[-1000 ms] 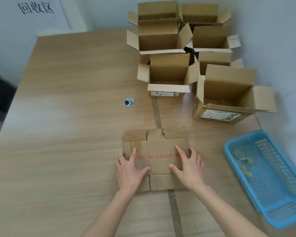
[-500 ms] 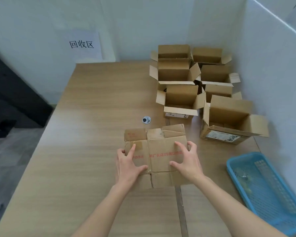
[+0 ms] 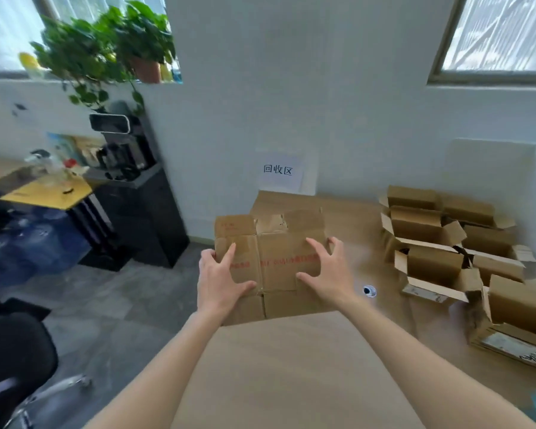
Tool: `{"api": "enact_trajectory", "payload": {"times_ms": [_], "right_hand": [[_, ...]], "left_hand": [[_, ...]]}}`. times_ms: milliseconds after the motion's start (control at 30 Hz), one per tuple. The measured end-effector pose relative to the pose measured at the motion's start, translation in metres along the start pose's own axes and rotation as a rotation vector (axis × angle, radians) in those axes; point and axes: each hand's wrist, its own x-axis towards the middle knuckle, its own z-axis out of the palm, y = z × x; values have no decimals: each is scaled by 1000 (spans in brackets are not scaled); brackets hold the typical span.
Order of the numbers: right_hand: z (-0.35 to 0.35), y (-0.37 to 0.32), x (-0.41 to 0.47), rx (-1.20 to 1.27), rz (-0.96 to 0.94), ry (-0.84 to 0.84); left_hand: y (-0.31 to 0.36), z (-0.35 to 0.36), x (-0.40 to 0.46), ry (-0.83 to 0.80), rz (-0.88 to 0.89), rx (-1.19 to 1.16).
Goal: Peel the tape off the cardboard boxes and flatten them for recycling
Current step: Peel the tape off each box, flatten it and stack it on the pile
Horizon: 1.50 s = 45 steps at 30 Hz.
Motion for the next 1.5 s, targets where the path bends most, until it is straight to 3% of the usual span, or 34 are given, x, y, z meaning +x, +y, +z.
{"api": "enact_trajectory", "payload": {"times_ms": [167,367,633,900,1167,1500], "right_hand": [[56,-124,8,62,-71,-17],[113,-211,31,27,-149,-5],[192,-265,95,30,-161,-29],[251,-299,185,107,-92,-53],[221,-268,229,45,33,49],[174,-155,234,-47,348,167]], "left_hand": [[-78,-105,15,94,-20,55],[-154,-171,43,160,-46,94],[-235,-191,116,158,-74,133],[-277,-208,229,53,-25,246],[-251,-169,299,-56,65,156],[-173,-37,362,-290,297,47]]}}
